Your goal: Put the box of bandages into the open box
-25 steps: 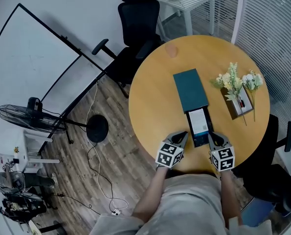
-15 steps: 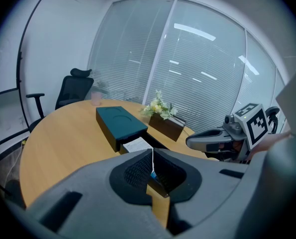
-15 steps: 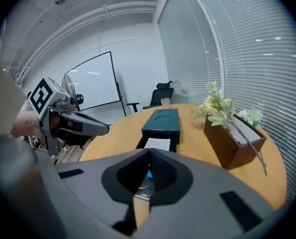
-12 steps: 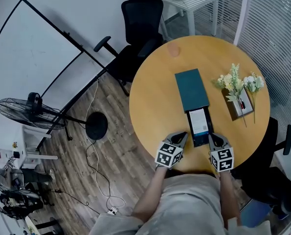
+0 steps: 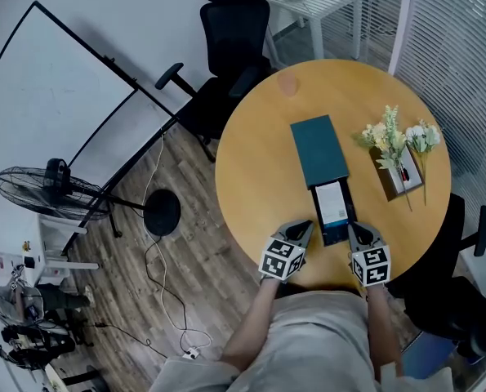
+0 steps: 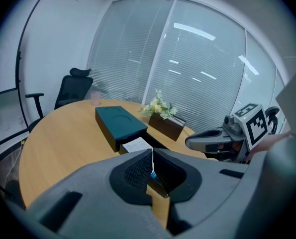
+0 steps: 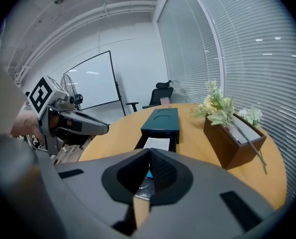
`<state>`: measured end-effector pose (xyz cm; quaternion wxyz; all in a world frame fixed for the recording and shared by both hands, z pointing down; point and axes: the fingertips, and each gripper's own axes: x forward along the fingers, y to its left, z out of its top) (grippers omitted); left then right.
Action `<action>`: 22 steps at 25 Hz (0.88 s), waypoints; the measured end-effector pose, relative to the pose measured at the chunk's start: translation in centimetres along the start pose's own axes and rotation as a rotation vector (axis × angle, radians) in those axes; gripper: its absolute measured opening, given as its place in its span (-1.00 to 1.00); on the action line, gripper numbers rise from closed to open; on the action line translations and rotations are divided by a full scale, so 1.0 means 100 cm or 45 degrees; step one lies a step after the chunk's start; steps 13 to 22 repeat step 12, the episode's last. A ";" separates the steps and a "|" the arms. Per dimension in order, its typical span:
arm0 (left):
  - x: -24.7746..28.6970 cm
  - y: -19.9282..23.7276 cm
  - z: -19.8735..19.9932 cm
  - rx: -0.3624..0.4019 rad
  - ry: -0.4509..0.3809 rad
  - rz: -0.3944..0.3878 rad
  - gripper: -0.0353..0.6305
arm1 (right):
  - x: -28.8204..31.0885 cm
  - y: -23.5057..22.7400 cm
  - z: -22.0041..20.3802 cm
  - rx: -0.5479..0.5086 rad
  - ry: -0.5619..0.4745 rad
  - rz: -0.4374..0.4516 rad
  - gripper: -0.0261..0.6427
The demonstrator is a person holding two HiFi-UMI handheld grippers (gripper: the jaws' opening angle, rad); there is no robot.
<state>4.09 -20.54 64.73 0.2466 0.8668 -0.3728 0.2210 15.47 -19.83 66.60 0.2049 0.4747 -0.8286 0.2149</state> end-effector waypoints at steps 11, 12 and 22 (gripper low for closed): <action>0.003 -0.002 0.000 0.001 0.011 -0.008 -0.86 | 0.002 -0.002 -0.002 0.015 0.005 0.000 -0.93; 0.003 -0.001 0.000 0.001 0.012 -0.008 -0.86 | 0.002 -0.002 -0.002 0.016 0.006 0.001 -0.93; 0.003 -0.001 0.000 0.001 0.012 -0.008 -0.86 | 0.002 -0.002 -0.002 0.016 0.006 0.001 -0.93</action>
